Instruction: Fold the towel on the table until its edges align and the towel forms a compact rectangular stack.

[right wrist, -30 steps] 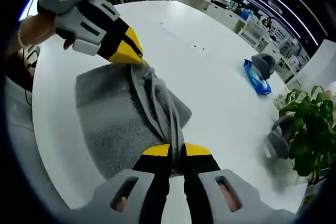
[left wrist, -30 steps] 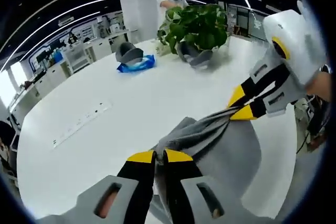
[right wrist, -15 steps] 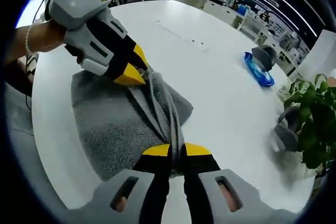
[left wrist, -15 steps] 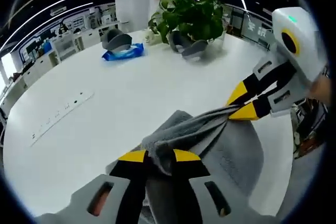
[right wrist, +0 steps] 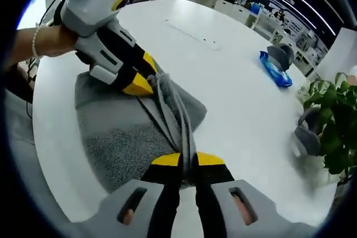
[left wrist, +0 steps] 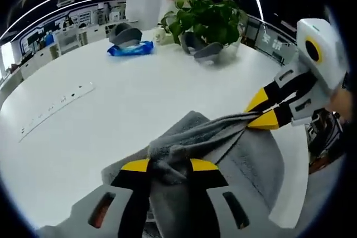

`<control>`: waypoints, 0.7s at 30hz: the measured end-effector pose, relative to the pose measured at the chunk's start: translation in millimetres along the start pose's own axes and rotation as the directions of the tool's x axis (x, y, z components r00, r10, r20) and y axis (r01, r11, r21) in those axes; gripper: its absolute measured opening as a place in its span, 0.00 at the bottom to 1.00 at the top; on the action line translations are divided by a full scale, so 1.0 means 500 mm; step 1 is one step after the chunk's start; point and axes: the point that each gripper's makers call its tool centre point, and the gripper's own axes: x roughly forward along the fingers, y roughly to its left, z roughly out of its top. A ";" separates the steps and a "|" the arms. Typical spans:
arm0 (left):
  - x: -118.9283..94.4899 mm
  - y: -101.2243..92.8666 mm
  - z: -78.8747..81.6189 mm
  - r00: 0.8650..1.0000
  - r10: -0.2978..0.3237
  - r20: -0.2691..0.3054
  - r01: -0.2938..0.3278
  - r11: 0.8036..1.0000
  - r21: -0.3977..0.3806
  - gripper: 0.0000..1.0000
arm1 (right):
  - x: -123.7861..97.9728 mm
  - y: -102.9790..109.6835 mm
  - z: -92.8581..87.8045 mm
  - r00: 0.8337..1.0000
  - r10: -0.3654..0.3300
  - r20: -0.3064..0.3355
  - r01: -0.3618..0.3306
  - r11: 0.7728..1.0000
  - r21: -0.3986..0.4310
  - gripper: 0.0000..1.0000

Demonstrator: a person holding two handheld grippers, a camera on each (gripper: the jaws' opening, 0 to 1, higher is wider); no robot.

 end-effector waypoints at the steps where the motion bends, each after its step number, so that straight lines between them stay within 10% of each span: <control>1: 0.000 0.001 0.000 1.000 -0.002 0.003 0.002 1.000 -0.006 0.27 | 0.000 0.000 0.000 1.000 0.000 0.000 0.000 1.000 0.001 0.06; 12: 0.000 -0.014 -0.007 0.999 -0.041 0.017 0.043 0.988 -0.146 0.20 | -0.001 0.001 0.003 1.000 -0.004 0.001 0.004 1.000 0.004 0.06; 21: -0.099 -0.005 0.015 0.992 0.086 0.095 -0.073 0.989 -0.131 0.10 | -0.051 0.010 0.064 0.995 0.009 0.099 -0.011 1.000 0.020 0.06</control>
